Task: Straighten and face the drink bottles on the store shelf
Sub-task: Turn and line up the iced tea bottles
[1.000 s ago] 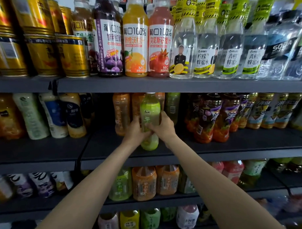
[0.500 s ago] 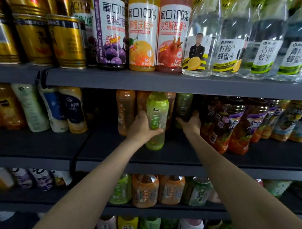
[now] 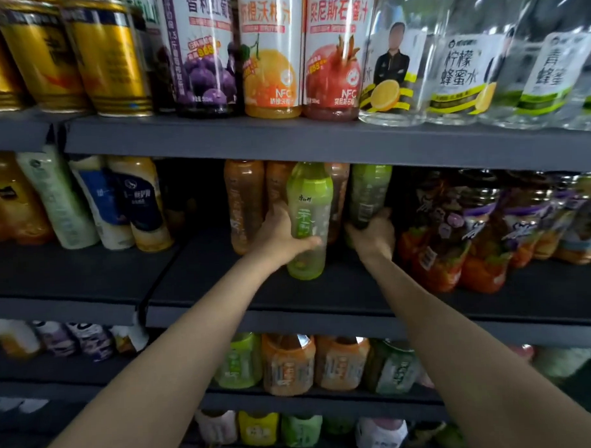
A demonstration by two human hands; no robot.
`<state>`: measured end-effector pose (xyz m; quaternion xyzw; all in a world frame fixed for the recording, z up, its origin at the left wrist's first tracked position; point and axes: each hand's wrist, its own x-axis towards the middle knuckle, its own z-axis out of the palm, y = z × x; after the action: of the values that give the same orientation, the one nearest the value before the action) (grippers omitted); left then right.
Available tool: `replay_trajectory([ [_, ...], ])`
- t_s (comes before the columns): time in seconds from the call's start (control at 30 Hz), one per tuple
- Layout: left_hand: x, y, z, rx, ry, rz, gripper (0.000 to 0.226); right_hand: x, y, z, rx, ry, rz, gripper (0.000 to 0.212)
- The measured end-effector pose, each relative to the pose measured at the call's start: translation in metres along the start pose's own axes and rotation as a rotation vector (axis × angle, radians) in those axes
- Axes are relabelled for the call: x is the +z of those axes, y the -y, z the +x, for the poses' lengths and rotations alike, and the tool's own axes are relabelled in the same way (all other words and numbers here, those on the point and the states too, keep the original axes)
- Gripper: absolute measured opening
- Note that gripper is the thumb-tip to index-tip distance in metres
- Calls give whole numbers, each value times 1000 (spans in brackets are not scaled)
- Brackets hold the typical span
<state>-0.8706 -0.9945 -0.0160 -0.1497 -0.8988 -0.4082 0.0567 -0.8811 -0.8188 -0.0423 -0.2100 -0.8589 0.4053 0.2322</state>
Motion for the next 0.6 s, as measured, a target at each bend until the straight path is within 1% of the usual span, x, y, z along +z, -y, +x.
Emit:
replay_trajectory([
  [0.1, 1, -2, -2, -13, -13, 37, 77, -11, -4, -22, -66, -4, -36, 65],
  [0.2, 0, -7, -9, -17, -21, 58, 81, -22, -7, -45, -73, 3, -67, 63],
  [0.3, -2, -13, -15, -51, -16, 39, 80, -32, -6, -65, -88, 16, -67, 62],
  [0.33, -1, -14, -19, -64, -47, 41, 78, -36, -6, -71, -92, 24, -66, 61],
  [0.4, 5, -13, -34, -62, -209, 15, 68, -43, -6, -83, -91, 44, -66, 58],
  [0.47, 12, -9, -57, 49, -398, -64, 53, -52, -7, -93, -87, 66, -55, 56],
  [0.5, 14, -7, -69, 103, -423, -105, 46, -58, -7, -98, -94, 77, -51, 56],
  [0.53, 15, -6, -78, 142, -397, -144, 40, -63, -8, -102, -97, 94, -50, 56],
  [0.57, 16, -3, -83, 145, -325, -175, 38, -68, -7, -106, -99, 112, -47, 56],
  [0.6, 16, -2, -85, 105, -224, -200, 41, -73, -8, -109, -92, 126, -41, 57],
])
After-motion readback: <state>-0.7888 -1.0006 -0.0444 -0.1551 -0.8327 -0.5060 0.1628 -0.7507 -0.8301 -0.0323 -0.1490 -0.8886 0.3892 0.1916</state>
